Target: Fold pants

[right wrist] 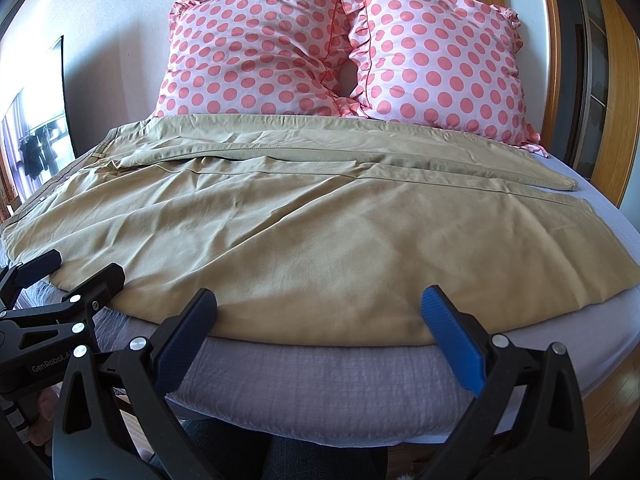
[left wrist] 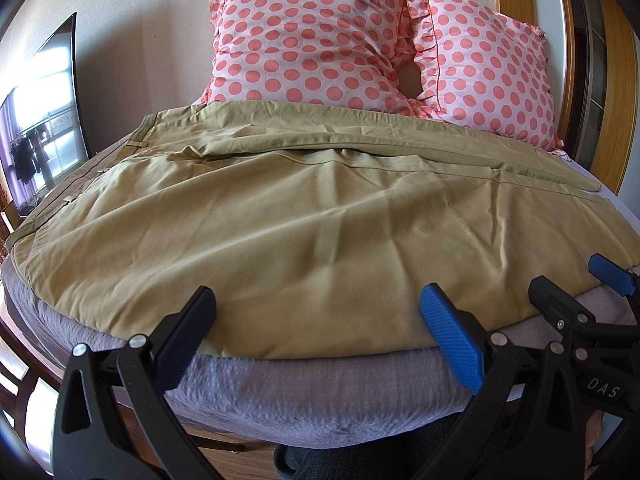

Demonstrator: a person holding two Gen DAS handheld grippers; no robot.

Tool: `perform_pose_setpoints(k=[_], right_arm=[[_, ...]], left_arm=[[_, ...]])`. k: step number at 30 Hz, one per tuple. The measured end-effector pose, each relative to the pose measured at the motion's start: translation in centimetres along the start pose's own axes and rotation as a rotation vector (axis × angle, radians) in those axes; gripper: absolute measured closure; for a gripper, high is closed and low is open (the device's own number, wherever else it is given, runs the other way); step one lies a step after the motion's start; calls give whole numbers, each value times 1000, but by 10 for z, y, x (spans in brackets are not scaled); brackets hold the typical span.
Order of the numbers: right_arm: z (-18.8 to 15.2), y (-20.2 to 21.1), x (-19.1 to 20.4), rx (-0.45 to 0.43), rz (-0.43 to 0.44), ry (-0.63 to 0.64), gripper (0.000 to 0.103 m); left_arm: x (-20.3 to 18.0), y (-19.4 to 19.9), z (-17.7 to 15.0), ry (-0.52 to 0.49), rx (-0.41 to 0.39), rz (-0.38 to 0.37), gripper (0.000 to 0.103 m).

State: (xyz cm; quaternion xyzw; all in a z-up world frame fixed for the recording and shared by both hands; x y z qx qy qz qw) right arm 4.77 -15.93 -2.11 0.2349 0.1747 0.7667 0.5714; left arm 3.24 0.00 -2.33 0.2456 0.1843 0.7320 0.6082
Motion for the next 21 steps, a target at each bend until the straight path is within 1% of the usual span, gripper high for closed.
perform_pose_setpoints(k=[8,12,15,16,17,20,21], right_arm=[[0,0,0,0,1,-1,1],[1,1,1,-12,6,5,1],[4,1,-3,17,25,7,1],[13,0,-8,29,23,-2,1],[22,4,-17,12,9,-14,1],[63,14,-51,-62,-53,-35,1],[79,15,-65,-70,-86,-40,1]], left_arm=[[0,0,0,-1,0,-1,2],[0,-1,2,-8,13,-9,2],[4,0,5,0,28,-11,2],[8,1,8,21,27,-4,2],[14,4,12,44,11,-2,2],[25,17,27,85,-82,-14,2],[28,20,34,88,-108,2,2]])
Point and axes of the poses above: each gripper's, at about its wrist camera, not at the fingertips, and y roughly against the way its jaws point, x to its left, z to its top, the point moved 4 cm from there along -y, roughly the way its jaws point, and after that the axes turned 11 degrees about z, right-handed, at the moved point
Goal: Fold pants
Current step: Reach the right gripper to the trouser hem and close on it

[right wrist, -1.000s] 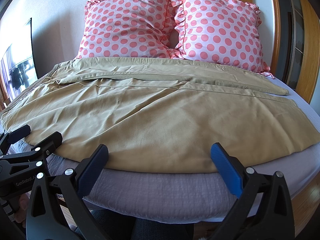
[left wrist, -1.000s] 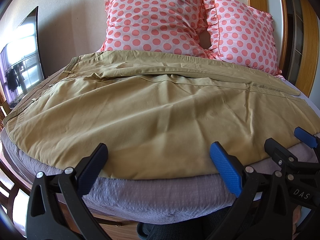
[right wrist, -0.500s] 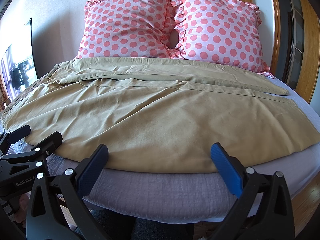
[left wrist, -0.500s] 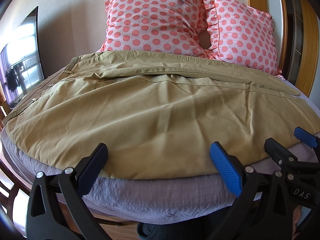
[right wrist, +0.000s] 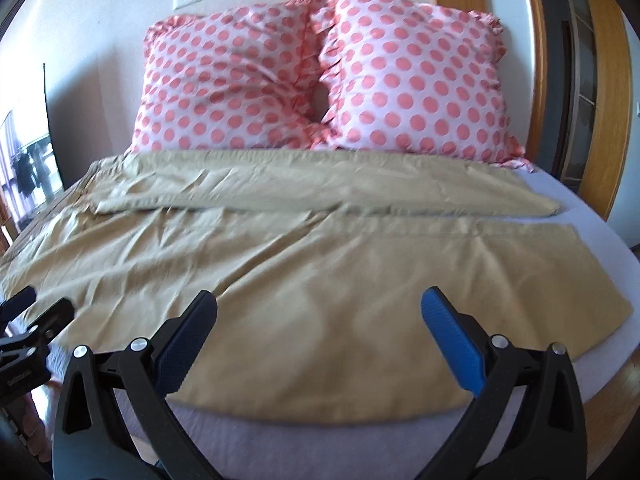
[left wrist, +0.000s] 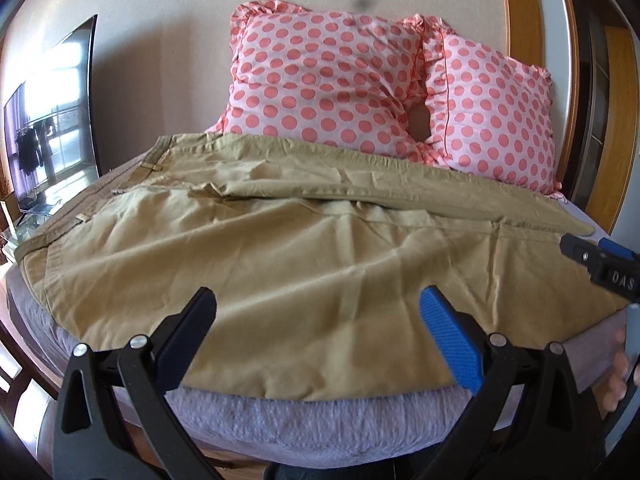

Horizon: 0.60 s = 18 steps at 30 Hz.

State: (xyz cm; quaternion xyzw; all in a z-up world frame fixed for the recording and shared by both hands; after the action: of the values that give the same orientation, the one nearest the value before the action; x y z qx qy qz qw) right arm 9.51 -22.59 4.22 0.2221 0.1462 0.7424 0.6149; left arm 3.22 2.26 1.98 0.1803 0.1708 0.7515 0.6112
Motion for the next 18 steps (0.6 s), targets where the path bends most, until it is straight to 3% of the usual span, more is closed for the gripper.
perform_pose_setpoints(k=[3,8,10,12,13,15,18], right_arm=[[50,-22,-43,17,-99,-24,1],[105,-94,-134,120,-273,-214,1],[117,-128,-169,172,-310,-318,1],[124,-157,-201,194,-337,-436,20],[125,-171,-216,212,-349,-501,23],[126,-196,-238,241,-382,-595,23],[128,-223,-257,263,-460,-638,23]], left_arm=[[4,2,19,-2,-61,39,2],[11,-6,37,50,-73,2,2],[12,-16,40,46,-49,7,2],[15,-25,43,50,-27,24,2],[17,-29,45,55,-23,27,2],[22,-34,50,62,-18,32,2],[29,-40,56,64,-33,50,2]])
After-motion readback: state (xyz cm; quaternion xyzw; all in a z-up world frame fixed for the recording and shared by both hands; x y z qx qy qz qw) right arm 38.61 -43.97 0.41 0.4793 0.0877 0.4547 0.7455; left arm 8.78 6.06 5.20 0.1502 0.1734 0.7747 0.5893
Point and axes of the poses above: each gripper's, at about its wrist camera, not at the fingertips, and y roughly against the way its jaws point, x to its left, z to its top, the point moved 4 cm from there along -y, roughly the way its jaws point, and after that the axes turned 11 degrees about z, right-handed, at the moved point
